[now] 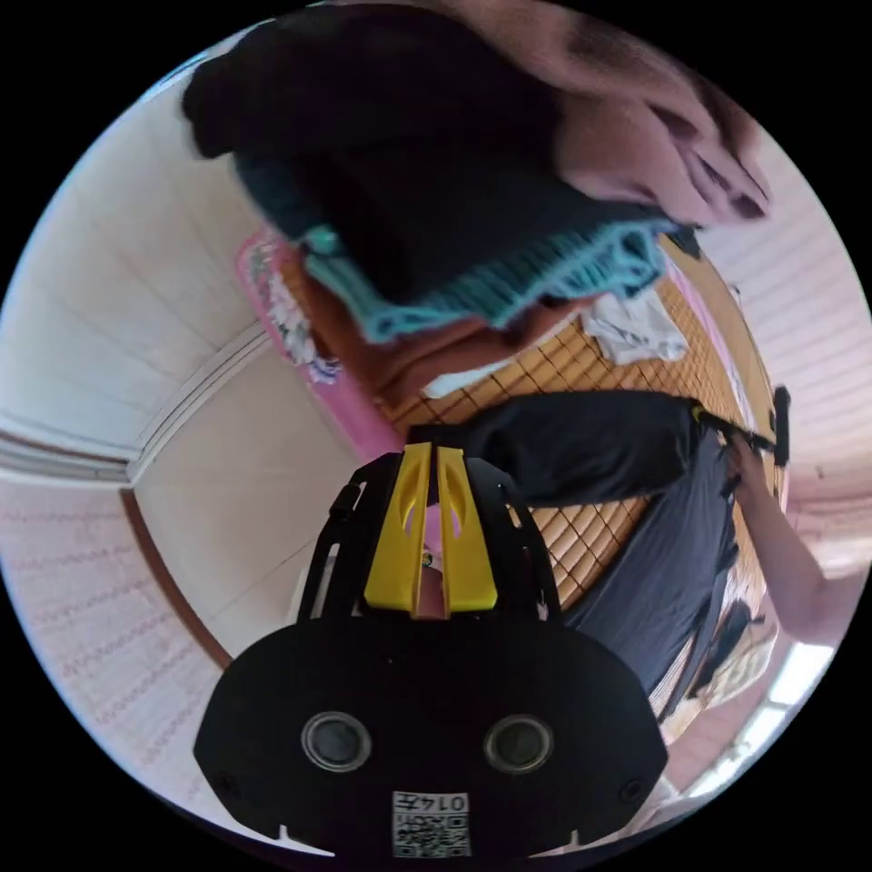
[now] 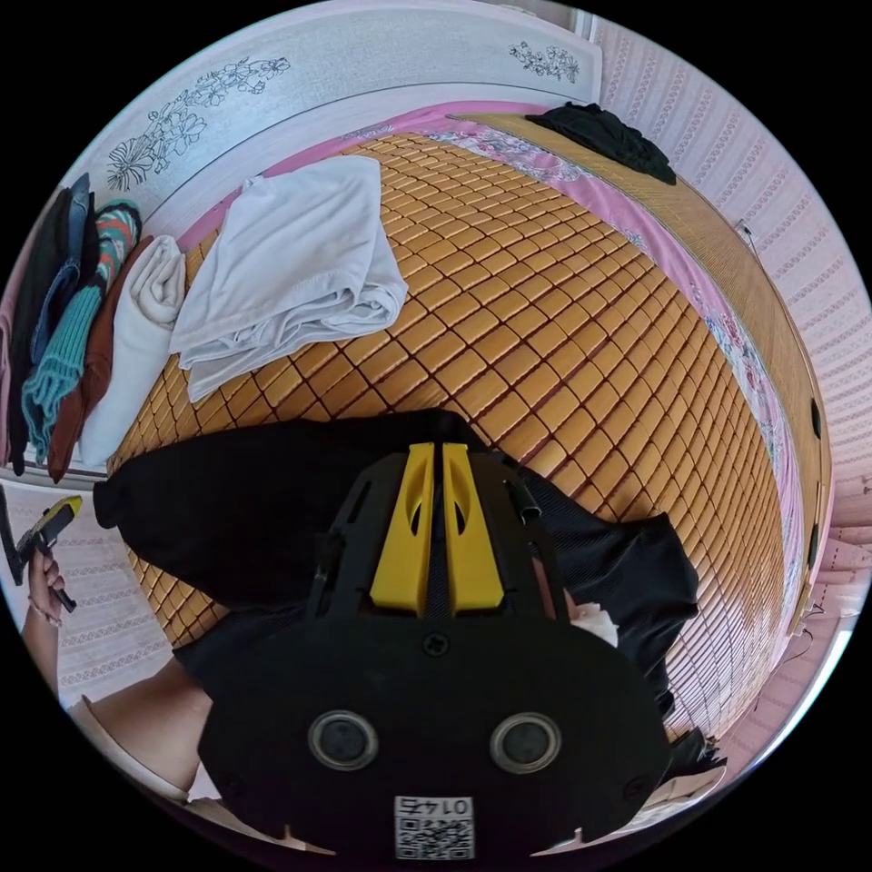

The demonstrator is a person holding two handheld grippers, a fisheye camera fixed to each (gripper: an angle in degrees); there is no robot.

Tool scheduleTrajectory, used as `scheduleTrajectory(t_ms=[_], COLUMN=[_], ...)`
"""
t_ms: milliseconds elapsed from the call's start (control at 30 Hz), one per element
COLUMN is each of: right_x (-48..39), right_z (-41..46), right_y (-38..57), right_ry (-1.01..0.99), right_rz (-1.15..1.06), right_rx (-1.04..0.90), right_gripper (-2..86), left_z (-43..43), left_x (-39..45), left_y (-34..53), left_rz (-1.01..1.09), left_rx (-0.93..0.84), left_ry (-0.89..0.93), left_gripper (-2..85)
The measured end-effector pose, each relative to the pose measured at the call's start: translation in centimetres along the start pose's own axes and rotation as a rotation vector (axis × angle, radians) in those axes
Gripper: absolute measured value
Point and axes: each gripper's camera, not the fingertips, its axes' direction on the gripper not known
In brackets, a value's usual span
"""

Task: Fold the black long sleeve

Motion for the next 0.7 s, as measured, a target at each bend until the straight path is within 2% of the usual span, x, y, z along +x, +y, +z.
scheduleTrajectory(t_ms=[133,200,333,467,633,700], right_x=[0.0,0.1,0.8,2.4,4.3,5.7], right_z=[0.6,1.1,1.8,2.5,-1.0,-3.5], right_y=[0.8,1.3,2.0,2.7,7.1,12.5], right_ry=[0.014,0.022,0.002,-0.068,-0.078,-0.037], right_rz=[-0.003,-0.009,-0.007,0.015,0.036,0.057], right_rx=[0.003,0.004,0.002,-0.013,0.136,0.189], right_gripper=[0.3,0.4,0.2,-0.2,-0.1,0.0], left_z=[3.1,5.6,5.6,5.6,4.6,4.4], left_x=[2.1,1.4,-0.2,-1.1,-0.3,2.8], left_y=[-0.2,-0.4,-0.4,0.0,1.1,2.2], left_rz=[0.127,0.095,0.043,0.074,0.163,0.32], left_rx=[-0.065,-0.123,-0.1,-0.11,-0.108,-0.122], left_ry=[-0.067,-0.151,-0.133,-0.272,-0.14,-0.07], left_gripper=[0.4,0.4,-0.2,-0.9,-1.0,-0.9])
